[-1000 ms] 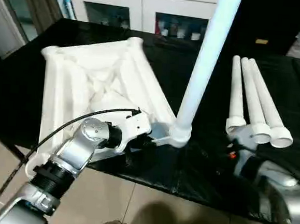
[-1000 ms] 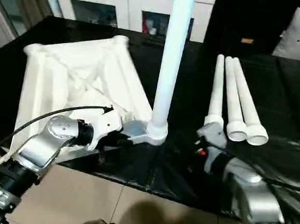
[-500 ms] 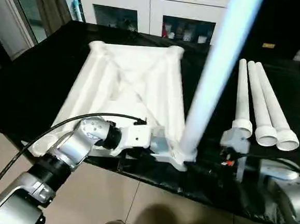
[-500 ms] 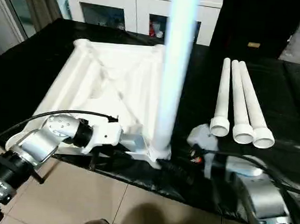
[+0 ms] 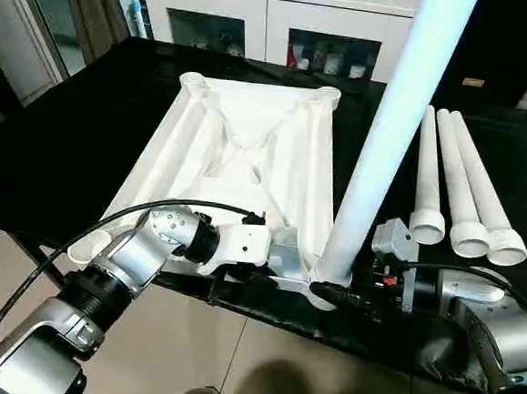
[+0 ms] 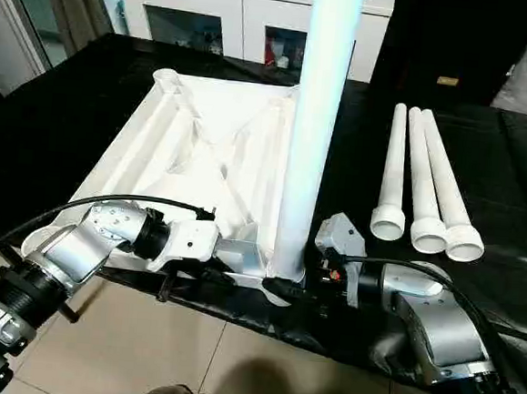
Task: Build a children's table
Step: Rotate leg to tighten
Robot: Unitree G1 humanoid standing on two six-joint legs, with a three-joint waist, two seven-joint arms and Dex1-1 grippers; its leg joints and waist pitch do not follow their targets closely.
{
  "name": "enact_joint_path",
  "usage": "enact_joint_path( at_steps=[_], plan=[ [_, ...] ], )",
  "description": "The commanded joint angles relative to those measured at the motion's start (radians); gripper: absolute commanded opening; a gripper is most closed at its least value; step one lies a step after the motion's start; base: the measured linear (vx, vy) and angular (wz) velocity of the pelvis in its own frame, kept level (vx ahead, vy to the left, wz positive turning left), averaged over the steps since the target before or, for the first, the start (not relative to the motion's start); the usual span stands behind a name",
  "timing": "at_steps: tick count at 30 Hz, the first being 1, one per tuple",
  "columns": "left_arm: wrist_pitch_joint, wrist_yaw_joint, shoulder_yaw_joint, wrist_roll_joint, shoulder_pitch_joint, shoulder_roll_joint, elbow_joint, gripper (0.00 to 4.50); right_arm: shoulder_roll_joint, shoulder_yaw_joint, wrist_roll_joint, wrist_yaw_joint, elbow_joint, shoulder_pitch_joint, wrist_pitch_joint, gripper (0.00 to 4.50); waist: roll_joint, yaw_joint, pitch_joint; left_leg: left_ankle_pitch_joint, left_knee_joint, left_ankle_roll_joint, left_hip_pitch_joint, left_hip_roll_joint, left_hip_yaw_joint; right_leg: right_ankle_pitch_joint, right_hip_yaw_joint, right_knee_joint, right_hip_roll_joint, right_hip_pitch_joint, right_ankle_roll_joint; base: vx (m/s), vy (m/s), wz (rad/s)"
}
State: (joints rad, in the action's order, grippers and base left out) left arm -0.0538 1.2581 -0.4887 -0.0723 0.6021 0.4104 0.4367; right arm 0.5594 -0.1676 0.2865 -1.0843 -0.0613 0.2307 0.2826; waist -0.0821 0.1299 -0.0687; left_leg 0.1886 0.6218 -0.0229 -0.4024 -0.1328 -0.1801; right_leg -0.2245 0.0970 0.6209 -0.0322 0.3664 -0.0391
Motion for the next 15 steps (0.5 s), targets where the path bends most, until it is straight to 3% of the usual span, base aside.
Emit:
enact_joint_path(
  at_steps=[1,8,12,14,15],
  plan=[
    [-0.036,0.030,-0.024,-0.015,0.023,0.000,-0.010,0.00,-0.003,-0.008,0.013,-0.007,-0.004,0.004,0.012,3.56,0.012,-0.002,0.086,0.106,-0.064,-0.097,0.026,-0.133,0.061,-0.040,-0.080,-0.067,-0.162,-0.037,-0.183,0.000,0.000,0.00],
    [-0.024,0.040,-0.015,-0.006,0.017,0.003,-0.009,0.00,-0.023,0.001,0.035,-0.003,0.011,-0.013,0.040,3.05,0.007,0.000,0.086,0.121,-0.065,-0.085,0.028,-0.134,0.062,-0.056,-0.081,-0.068,-0.164,-0.036,-0.188,0.000,0.000,0.00],
    [0.065,0.008,0.021,0.030,-0.014,-0.006,-0.060,0.00,-0.061,0.011,0.058,0.056,0.044,-0.048,0.101,2.78,0.006,0.006,0.087,0.118,-0.066,-0.084,0.029,-0.137,0.063,-0.042,-0.082,-0.064,-0.164,-0.033,-0.190,0.000,0.000,0.00],
    [0.119,-0.024,0.044,0.046,-0.029,-0.017,-0.085,0.00,-0.091,0.011,0.043,0.118,0.044,-0.053,0.135,2.77,0.005,0.004,0.085,0.130,-0.069,-0.073,0.029,-0.138,0.065,-0.055,-0.082,-0.066,-0.164,-0.032,-0.195,0.000,0.000,0.00],
    [0.164,-0.057,0.059,0.053,-0.038,-0.030,-0.103,0.00,-0.126,0.018,0.020,0.186,0.023,-0.044,0.146,2.74,0.003,-0.004,0.080,0.164,-0.072,-0.050,0.029,-0.134,0.064,-0.112,-0.084,-0.071,-0.166,-0.032,-0.195,0.000,0.000,0.00]
  ],
)
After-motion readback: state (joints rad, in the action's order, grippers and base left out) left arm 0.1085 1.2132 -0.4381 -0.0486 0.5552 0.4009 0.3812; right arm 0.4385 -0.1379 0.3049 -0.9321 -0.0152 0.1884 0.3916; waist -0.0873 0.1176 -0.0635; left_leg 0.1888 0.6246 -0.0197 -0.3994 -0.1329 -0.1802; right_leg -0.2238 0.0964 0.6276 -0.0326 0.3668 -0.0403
